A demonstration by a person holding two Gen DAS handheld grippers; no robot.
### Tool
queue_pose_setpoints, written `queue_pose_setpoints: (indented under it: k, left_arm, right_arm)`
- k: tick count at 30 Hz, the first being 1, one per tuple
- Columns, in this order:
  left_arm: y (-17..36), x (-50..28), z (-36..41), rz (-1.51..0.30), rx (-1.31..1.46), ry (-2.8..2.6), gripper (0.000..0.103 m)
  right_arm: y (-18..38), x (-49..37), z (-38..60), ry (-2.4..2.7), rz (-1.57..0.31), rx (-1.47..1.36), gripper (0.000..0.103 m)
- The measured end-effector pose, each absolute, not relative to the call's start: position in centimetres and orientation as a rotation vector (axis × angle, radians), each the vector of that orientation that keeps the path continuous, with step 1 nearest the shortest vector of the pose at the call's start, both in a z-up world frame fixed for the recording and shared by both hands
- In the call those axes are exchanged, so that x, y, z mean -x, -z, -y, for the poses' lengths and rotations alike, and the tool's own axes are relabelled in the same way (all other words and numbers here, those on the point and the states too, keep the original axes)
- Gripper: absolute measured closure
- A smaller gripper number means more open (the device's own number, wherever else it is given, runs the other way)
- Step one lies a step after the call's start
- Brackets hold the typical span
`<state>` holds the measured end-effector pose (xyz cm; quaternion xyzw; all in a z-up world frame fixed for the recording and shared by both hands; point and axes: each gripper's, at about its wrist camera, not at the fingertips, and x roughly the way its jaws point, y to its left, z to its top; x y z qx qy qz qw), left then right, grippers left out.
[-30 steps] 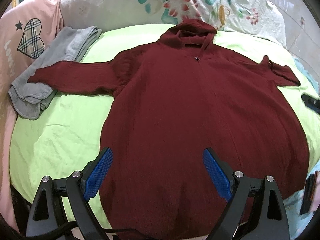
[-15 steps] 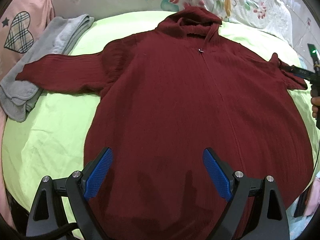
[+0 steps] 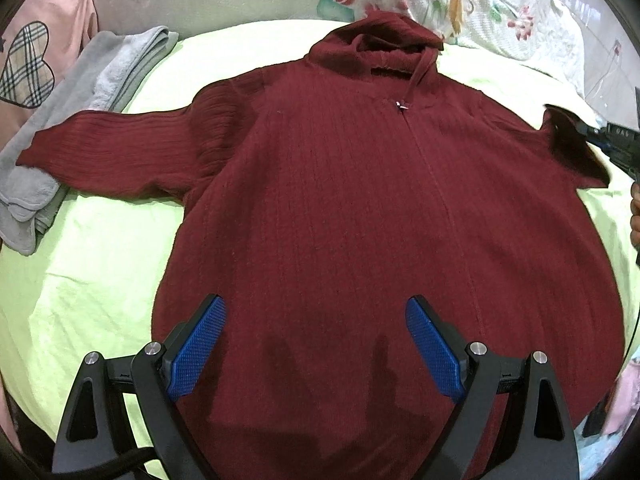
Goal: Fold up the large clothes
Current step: 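Grasp the sweater sleeve cuff with the right gripper and lift it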
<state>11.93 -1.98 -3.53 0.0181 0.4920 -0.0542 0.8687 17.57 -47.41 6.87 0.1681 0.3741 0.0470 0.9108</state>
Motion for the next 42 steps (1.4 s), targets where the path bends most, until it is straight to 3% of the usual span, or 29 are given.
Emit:
queue_pose_setpoints:
  k: [12, 22, 26, 38, 39, 40, 41, 42]
  left_arm:
    - [2.7, -11.7, -1.0, -0.981, 0.064, 0.169, 0.011]
    - [3.3, -13.9, -3.3, -0.977, 0.105, 0.165, 0.011]
    - [3.6, -16.1, -3.3, -0.99, 0.135, 0.181, 0.011]
    - [6.4, -28.5, -4.6, -1.053, 0.345, 0.139, 0.014]
    - [6.4, -29.1, -4.8, -1.045, 0.35, 0.129, 0.017]
    - [6.2, -29.6, -4.8, -1.026, 0.342, 0.116, 0.029]
    - [6.0, -29.8, -4.7, -1.013, 0.324, 0.107, 0.059]
    - [5.8, -30.1, -4.7, -1.008, 0.3, 0.102, 0.081]
  right_arm:
    - [-3.2, -24.5, 25.0, -0.589, -0.864, -0.573, 0.093]
    - [2.4, -28.0, 15.0, -0.788, -1.014, -0.674, 0.09]
    - [2.8, -27.8, 15.4, -0.766, -1.05, -0.669, 0.072]
    - [-3.3, -18.9, 34.8, -0.356, -0.787, -0.674, 0.071]
    - [-3.5, -18.0, 37.0, -0.303, -0.768, -0.686, 0.071]
    - [-3.7, -17.4, 38.5, -0.262, -0.758, -0.695, 0.071]
    - [-3.8, -16.9, 40.2, -0.215, -0.746, -0.701, 0.071]
    - [-3.9, -16.7, 41.8, -0.176, -0.738, -0.707, 0.071]
